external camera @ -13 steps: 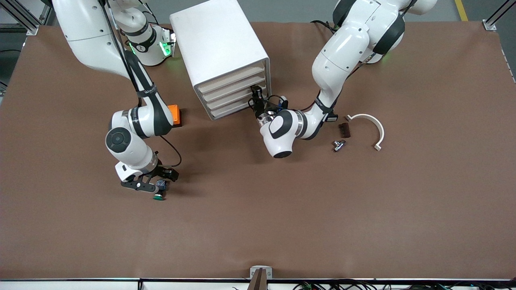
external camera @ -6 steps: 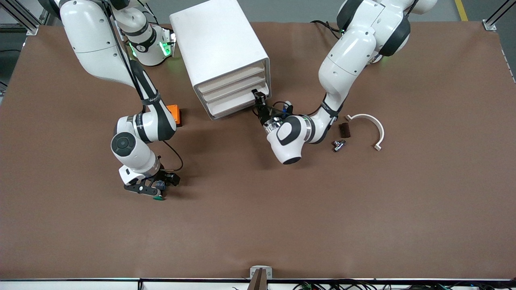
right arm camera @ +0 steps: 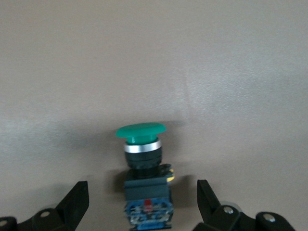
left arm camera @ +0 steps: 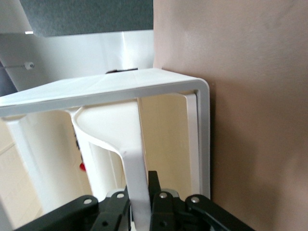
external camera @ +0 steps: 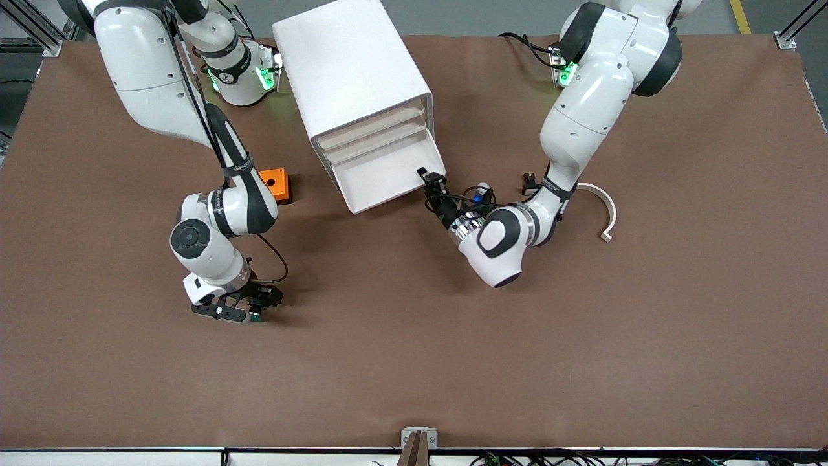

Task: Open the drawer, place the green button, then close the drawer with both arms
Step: 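Pull the drawer open with the left gripper while the right gripper grasps the button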

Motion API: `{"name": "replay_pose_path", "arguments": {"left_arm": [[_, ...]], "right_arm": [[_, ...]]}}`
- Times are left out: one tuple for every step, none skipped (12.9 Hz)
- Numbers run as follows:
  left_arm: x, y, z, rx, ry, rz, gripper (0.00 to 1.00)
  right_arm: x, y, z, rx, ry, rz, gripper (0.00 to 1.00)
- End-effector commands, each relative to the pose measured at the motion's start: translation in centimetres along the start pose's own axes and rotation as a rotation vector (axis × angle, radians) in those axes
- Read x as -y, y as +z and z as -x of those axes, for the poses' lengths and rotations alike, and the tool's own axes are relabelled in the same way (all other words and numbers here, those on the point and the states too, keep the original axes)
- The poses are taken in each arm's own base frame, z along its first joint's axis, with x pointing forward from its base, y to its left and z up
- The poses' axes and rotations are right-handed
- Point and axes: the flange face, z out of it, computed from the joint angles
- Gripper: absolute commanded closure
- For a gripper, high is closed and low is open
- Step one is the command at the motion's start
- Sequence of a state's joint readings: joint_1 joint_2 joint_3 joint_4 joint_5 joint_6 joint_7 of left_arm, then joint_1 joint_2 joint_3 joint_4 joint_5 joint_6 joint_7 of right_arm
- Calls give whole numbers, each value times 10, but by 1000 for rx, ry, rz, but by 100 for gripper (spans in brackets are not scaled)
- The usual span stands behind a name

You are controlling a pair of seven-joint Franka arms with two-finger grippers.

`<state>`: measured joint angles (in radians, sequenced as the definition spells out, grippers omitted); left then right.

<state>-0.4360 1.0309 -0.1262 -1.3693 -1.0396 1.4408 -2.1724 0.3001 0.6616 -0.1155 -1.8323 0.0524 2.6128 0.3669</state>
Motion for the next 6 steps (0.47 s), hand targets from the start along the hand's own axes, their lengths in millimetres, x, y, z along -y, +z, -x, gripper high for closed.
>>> {"name": "replay_pose_path", "arguments": {"left_arm": [[4, -25, -1, 65, 8, -12, 83], [3, -28, -2, 71, 8, -9, 77], [2, -30, -3, 74, 11, -10, 62], [3, -31, -3, 75, 20, -8, 35], [4, -32, -2, 76, 55, -6, 4], [5, -33, -2, 77, 90, -2, 1]], "right_arm": [[-8, 9, -5, 12, -3, 4, 4], [-7, 11, -5, 15, -3, 4, 11], [-7, 10, -4, 23, -6, 6, 22], [-6, 11, -2, 37, -9, 11, 33], [-5, 12, -1, 41, -11, 12, 46], [-4, 11, -1, 40, -12, 12, 58]]}}
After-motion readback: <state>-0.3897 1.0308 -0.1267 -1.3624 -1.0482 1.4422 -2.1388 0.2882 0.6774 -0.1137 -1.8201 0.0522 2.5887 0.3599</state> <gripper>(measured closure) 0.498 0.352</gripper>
